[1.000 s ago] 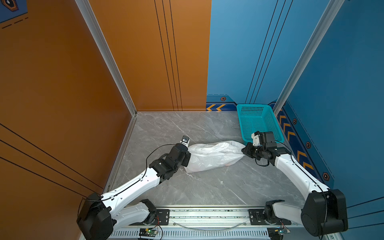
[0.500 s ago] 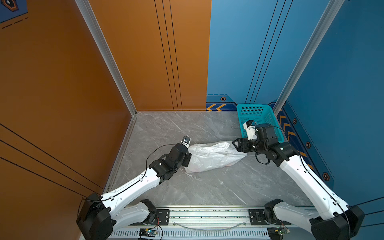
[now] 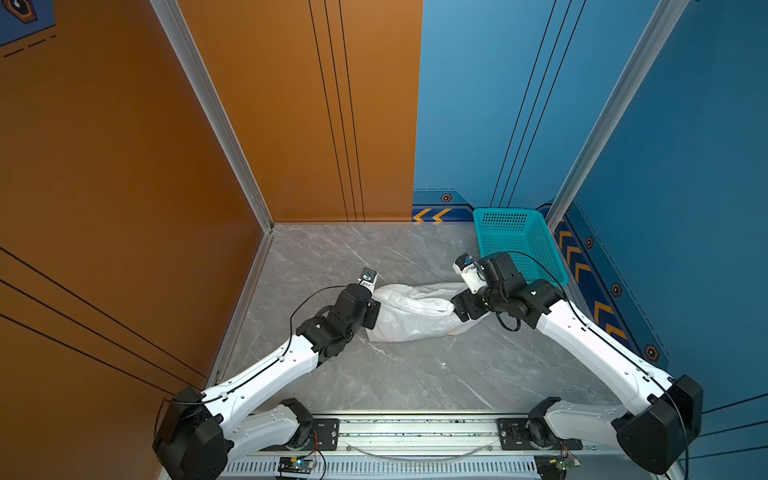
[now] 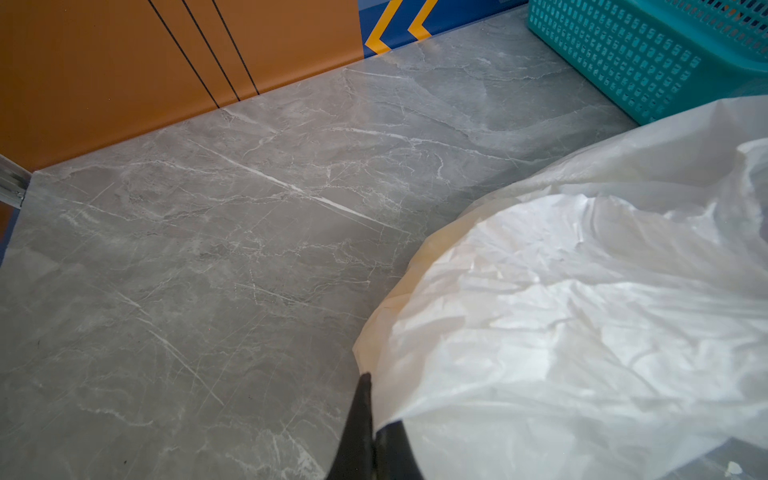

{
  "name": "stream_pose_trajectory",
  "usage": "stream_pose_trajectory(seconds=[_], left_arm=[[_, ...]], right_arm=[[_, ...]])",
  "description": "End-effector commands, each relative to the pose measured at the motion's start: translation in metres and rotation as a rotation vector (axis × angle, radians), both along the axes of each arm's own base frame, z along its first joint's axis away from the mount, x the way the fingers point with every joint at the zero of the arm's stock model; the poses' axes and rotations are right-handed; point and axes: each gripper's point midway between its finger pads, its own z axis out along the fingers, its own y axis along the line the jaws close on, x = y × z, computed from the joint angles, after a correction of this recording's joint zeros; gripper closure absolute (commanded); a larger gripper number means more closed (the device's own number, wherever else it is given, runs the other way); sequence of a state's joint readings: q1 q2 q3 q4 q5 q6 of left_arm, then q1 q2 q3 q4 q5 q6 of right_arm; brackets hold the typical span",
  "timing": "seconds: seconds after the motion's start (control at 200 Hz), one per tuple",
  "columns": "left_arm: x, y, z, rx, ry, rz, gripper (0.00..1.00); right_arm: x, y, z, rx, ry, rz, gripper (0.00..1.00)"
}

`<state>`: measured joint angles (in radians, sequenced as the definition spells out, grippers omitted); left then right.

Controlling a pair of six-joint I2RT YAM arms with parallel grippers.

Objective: Untie the knot of the plastic bag and take out the fruit

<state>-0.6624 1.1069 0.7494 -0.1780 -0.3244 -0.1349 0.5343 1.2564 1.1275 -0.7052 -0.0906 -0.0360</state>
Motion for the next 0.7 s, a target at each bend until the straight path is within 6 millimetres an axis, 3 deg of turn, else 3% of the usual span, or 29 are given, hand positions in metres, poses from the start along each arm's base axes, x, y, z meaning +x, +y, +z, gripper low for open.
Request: stream_pose_trajectory(seconds=[0.0,0.225,0.35,0.406,0.426,0.516,0.621,0.696], left_arm=[[0.002,0.002,0.009,-0.026,-0.011,-0.005,1.0],[0.002,0.003,0.009,-0.047,-0.005,-0.012,1.0],[0.002,0.001,0.009,-0.056,-0.005,-0.02,1.0],[0.002,0.0,0.009,-0.058,-0.004,-0.022,1.0],[0.002,0.0,0.009,-0.056,-0.003,-0.022,1.0],[0.001,0.003,0.006,-0.046,0.005,-0.012,1.0],[-0.003,0.013,-0.004,-0.011,0.039,0.015,1.0],[-0.004,0.019,-0.009,-0.002,0.057,0.042,1.0]], right_arm=[[-0.002,-0.003,-0.005,-0.05,-0.029,0.044,0.08],[0.013,0.015,-0.015,-0.04,-0.065,0.065,0.07],[0.029,0.03,-0.017,-0.043,-0.102,0.058,0.12],[0.036,0.033,-0.017,-0.046,-0.114,0.038,0.2],[0.039,0.034,-0.017,-0.044,-0.117,0.037,0.31],[0.043,0.033,-0.011,-0.039,-0.132,0.015,0.57],[0.043,0.02,0.002,0.0,-0.151,-0.034,0.76],[0.04,0.004,0.01,0.04,-0.16,-0.09,0.84]])
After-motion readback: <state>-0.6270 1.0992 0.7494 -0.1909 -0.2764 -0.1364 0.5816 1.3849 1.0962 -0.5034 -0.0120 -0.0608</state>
